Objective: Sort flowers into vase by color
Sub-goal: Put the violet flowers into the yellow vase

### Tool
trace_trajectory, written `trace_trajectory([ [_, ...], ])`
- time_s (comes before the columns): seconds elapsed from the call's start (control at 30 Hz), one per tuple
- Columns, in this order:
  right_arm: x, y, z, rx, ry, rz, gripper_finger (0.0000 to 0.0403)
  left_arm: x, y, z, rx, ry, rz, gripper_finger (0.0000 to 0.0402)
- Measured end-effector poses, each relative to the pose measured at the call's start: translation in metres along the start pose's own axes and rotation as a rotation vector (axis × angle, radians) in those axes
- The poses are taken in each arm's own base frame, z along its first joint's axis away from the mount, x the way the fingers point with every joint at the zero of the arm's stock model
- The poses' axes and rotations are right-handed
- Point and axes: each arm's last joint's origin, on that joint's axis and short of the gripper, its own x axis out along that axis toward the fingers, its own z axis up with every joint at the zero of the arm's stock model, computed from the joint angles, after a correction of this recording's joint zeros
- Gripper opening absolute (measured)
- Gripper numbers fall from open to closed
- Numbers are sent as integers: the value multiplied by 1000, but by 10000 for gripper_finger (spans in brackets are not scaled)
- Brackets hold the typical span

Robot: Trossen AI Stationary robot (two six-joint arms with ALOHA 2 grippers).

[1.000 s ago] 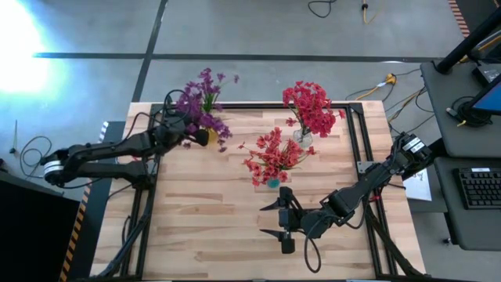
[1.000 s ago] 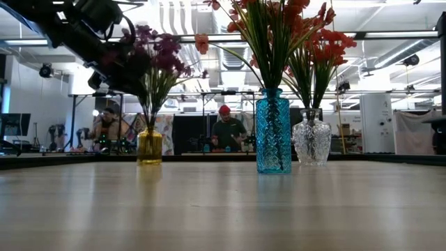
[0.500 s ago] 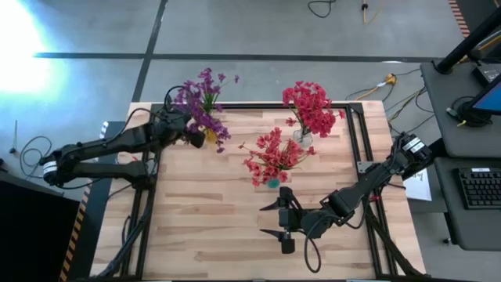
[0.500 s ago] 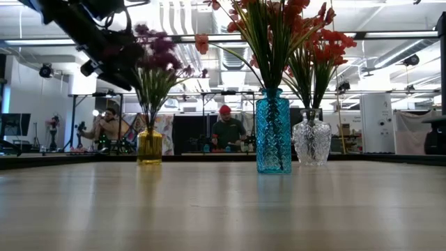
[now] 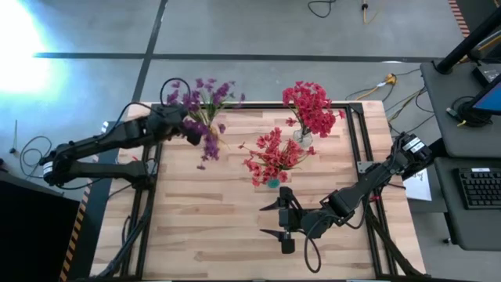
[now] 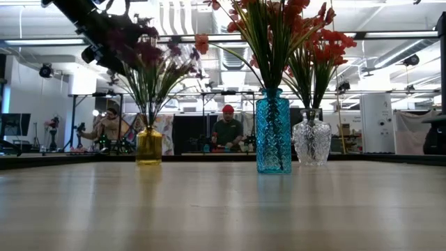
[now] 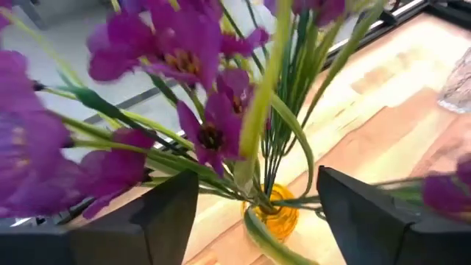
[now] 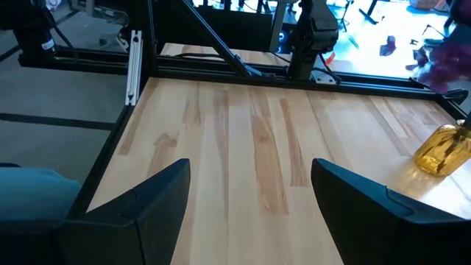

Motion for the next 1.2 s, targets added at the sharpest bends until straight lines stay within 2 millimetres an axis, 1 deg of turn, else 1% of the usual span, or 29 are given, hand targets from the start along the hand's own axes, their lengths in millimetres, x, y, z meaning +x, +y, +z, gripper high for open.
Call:
trace_trajectory([
  [0.23, 0, 0, 0, -2, 3, -1, 274, -4, 0, 7, -12, -22, -8, 303],
  [0.47, 0, 0, 0, -2, 4, -1, 274, -9, 2, 10, -5, -4, -3, 327],
  [0.67, 0, 0, 0, -2, 3, -1, 274, -17, 4, 13, -12, 41, -5, 332],
  [0.87, 0, 0, 0, -2, 4, -1, 274, -26, 4, 20, -28, 75, -97, 332],
  [1.2, 0, 0, 0, -2, 3, -1, 274, -39, 8, 31, -49, 80, -99, 332],
])
